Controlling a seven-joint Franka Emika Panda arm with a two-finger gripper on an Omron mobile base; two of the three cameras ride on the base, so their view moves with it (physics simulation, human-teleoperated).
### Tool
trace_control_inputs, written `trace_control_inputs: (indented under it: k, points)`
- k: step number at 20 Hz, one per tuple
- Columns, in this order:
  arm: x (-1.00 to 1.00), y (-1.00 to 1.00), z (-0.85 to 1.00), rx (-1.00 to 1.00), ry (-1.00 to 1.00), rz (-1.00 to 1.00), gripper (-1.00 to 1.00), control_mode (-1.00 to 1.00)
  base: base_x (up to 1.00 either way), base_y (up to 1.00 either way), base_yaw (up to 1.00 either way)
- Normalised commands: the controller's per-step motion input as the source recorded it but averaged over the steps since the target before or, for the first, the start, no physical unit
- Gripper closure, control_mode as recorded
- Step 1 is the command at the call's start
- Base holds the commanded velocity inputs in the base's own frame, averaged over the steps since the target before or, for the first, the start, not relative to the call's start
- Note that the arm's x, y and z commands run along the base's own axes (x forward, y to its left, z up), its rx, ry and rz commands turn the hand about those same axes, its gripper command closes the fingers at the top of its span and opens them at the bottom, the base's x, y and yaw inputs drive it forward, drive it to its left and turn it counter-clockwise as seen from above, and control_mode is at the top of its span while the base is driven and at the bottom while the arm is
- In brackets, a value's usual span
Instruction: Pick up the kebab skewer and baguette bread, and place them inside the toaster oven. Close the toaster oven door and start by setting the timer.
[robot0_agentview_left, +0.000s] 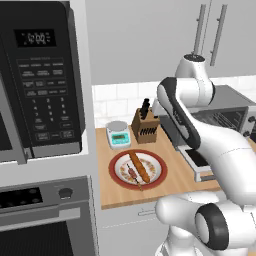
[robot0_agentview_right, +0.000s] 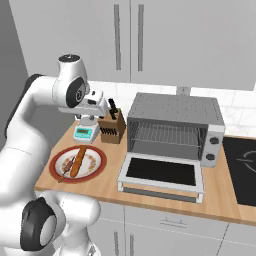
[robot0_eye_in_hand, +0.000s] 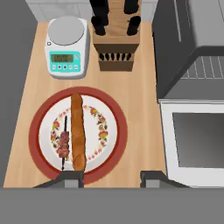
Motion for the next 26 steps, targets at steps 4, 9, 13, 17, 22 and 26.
trace_control_inputs:
  k: [4,9,13,17,22,26]
  points:
    - [-0.62,-0.42,-0.13,0.06,-0.09,0.0,-1.0,-1.0,0.0,0.0,0.0]
    - [-0.99,-1.0,-0.25,0.15,-0.26,0.09,-1.0,-1.0,0.0,0.0,0.0]
    - [-0.34,-1.0,-0.35,0.14,-0.29,0.24,-1.0,-1.0,0.0,0.0,0.0]
    - [0.01,-0.94,-0.51,0.14,-0.32,0.32,-1.0,-1.0,0.0,0.0,0.0]
    - [0.4,-0.41,-0.4,0.06,-0.34,0.28,-1.0,-1.0,0.0,0.0,0.0]
    - [0.6,-0.08,-0.26,0.0,-0.32,0.13,-1.0,-1.0,0.0,0.0,0.0]
